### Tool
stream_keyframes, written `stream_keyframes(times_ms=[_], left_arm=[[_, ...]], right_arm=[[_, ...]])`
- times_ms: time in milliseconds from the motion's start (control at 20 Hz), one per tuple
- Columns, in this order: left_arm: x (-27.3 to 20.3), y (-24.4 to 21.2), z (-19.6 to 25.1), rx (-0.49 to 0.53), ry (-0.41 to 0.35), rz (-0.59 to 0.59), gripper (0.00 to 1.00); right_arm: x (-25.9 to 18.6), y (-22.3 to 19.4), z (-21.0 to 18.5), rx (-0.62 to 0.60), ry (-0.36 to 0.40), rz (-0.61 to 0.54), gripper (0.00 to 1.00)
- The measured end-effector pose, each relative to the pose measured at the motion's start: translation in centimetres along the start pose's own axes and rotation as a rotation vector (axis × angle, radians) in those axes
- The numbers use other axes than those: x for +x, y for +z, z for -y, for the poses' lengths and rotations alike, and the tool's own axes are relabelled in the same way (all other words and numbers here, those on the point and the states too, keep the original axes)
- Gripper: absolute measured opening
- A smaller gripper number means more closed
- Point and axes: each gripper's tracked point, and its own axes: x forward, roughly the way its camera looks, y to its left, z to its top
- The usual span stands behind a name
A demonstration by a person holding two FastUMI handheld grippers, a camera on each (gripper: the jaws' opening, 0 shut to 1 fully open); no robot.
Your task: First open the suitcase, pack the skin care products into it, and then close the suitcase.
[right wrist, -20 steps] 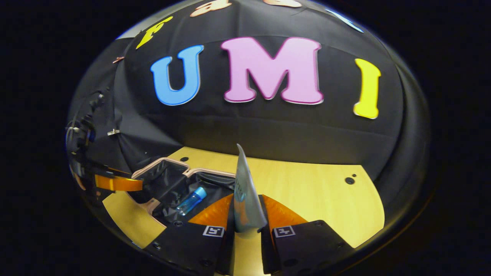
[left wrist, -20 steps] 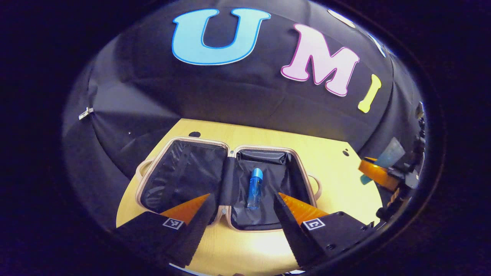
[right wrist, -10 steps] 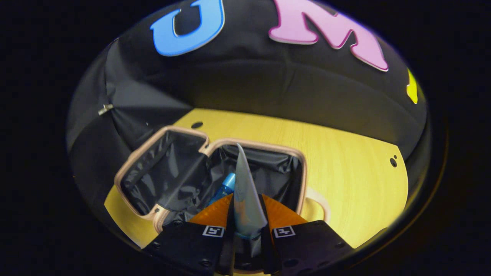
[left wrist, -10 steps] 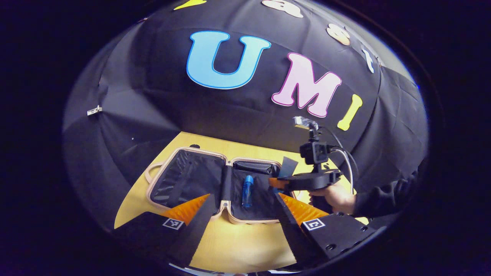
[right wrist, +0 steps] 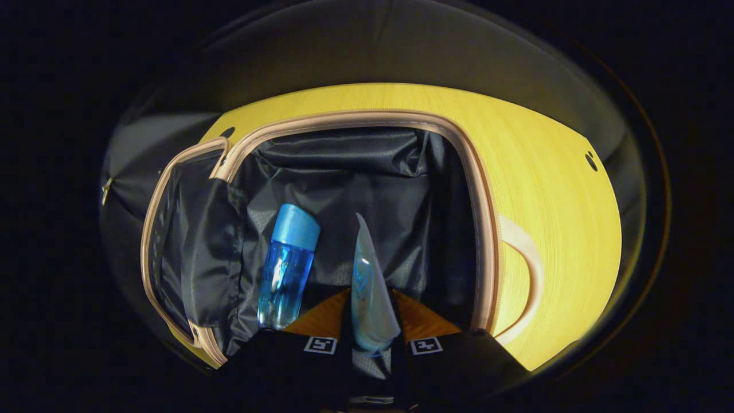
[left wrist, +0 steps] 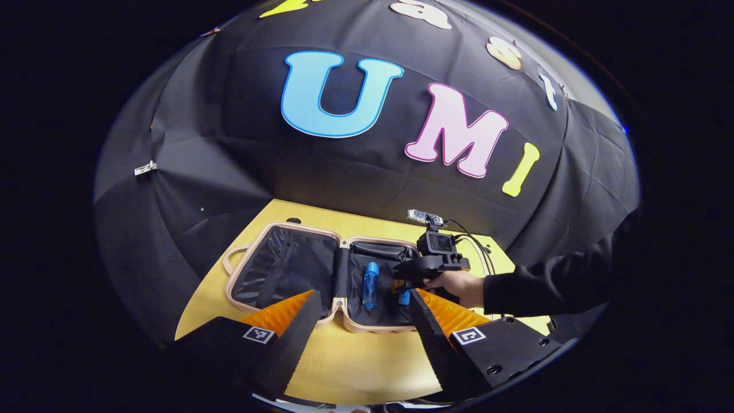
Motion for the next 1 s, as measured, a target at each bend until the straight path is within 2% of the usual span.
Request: stream_keyframes(times_ms=[100, 150, 200, 250, 400, 450, 500, 600, 750, 900, 1000], left_arm=[[-0.2, 0.6, 0.2, -0.047, -0.003, 0.017, 0.96], [-0.3, 1.0, 0.0, -0.071, 0.001, 0.03, 0.96], [-0.3, 1.3, -0.5, -0.088, 0.017, 0.038, 0.96], [-0.3, 1.2, -1.3, -0.1, 0.039, 0.043, 0.96], [-0.6, 1.2, -4.8, -0.118, 0.135, 0.06, 0.96], [-0.7, 1.2, -6.8, -0.122, 0.179, 0.071, 0.96], [-0.4, 1.0, -8.8, -0.123, 0.226, 0.081, 0.96], [0.2, 0.8, -13.2, -0.097, 0.299, 0.096, 0.96], [1.8, 1.8, -18.5, -0.067, 0.34, 0.13, 0.96], [5.5, 2.0, -23.3, -0.114, 0.34, 0.137, 0.96], [7.8, 1.3, -27.7, -0.143, 0.38, 0.112, 0.95]], right_arm=[[0.0, 0.0, -0.1, 0.015, -0.003, -0.04, 0.33], [-0.2, 0.0, -0.2, 0.016, 0.002, -0.048, 0.41], [-0.2, 0.0, -0.3, 0.014, 0.006, -0.048, 0.39], [-0.5, 0.0, -0.4, 0.007, 0.021, -0.05, 0.4], [-1.6, -0.2, -0.4, -0.019, 0.033, -0.027, 0.67], [-2.8, 0.1, -0.9, -0.018, 0.055, 0.0, 0.7], [-3.7, 0.5, -1.1, -0.029, 0.069, 0.035, 0.82], [-5.9, 1.3, -0.8, -0.097, 0.078, 0.123, 1.0], [-10.3, 1.8, -0.3, -0.165, 0.102, 0.252, 0.99], [-15.1, 1.3, 0.1, -0.126, 0.153, 0.364, 0.99], [-17.8, 0.5, 1.2, -0.089, 0.172, 0.416, 0.98]])
